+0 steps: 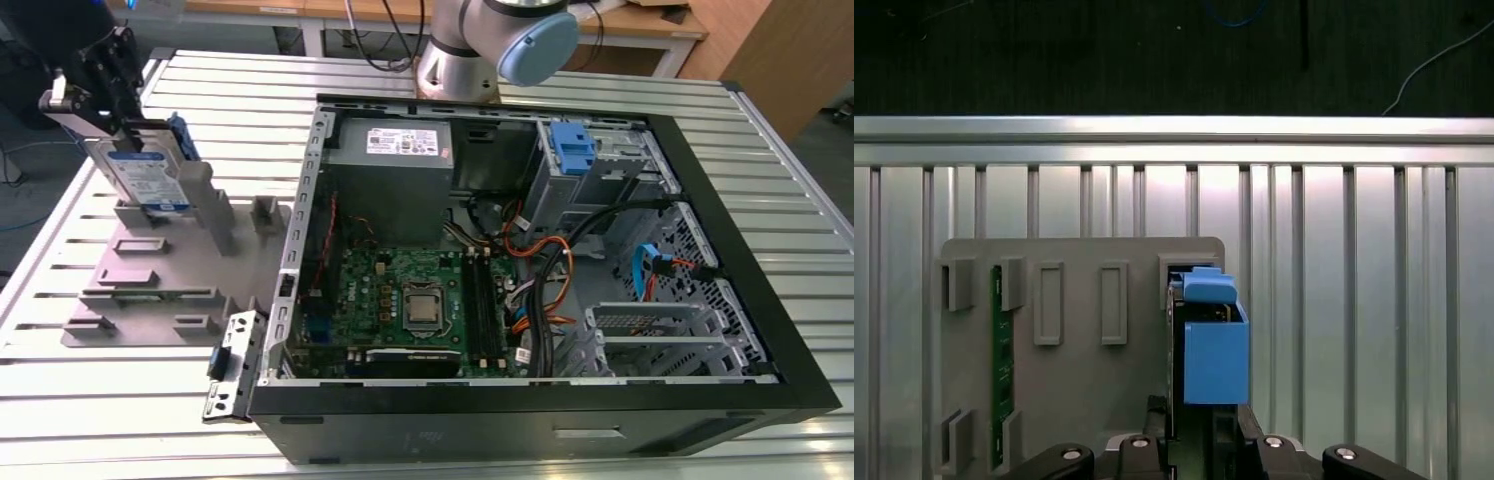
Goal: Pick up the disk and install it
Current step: 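Pick up the disk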
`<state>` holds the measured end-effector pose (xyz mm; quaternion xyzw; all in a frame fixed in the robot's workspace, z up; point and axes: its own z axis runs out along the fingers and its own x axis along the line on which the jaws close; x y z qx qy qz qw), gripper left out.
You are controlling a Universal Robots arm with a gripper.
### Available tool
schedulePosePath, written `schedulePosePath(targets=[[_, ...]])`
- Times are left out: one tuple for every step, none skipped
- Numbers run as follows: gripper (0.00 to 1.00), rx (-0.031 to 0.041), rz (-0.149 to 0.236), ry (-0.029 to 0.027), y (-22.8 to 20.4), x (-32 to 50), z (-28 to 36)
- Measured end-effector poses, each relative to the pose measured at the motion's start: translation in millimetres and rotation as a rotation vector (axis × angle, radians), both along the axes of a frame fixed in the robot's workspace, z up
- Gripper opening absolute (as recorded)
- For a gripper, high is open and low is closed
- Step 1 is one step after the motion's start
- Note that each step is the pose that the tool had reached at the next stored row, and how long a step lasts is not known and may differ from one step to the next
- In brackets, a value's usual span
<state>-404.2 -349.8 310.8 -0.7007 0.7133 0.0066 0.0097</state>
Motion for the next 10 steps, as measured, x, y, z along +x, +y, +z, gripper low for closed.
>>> schedulePosePath(targets=[[0.35, 0.0000, 0.000, 0.0000, 0.0, 0.0, 0.0], [0.35, 0.0000, 0.000, 0.0000, 0.0, 0.0, 0.0], [0.35, 0.0005, 0.000, -0.0001, 0.0, 0.0, 0.0], [0.35, 0.0009, 0.000, 0.0000, 0.1, 0.0, 0.4], [0.35, 0.0010, 0.000, 0.0000, 0.0, 0.0, 1.1], [0.35, 0.0011, 0.000, 0.0000, 0.0, 0.0, 1.8], [0.35, 0.0012, 0.000, -0.0002, 0.0, 0.0, 2.3], [0.35, 0.0013, 0.000, -0.0004, 0.0, 0.0, 2.3], [0.35, 0.0014, 0.000, -0.0005, 0.0, 0.0, 2.3], [0.35, 0.0013, 0.000, -0.0004, 0.0, 0.0, 2.7]])
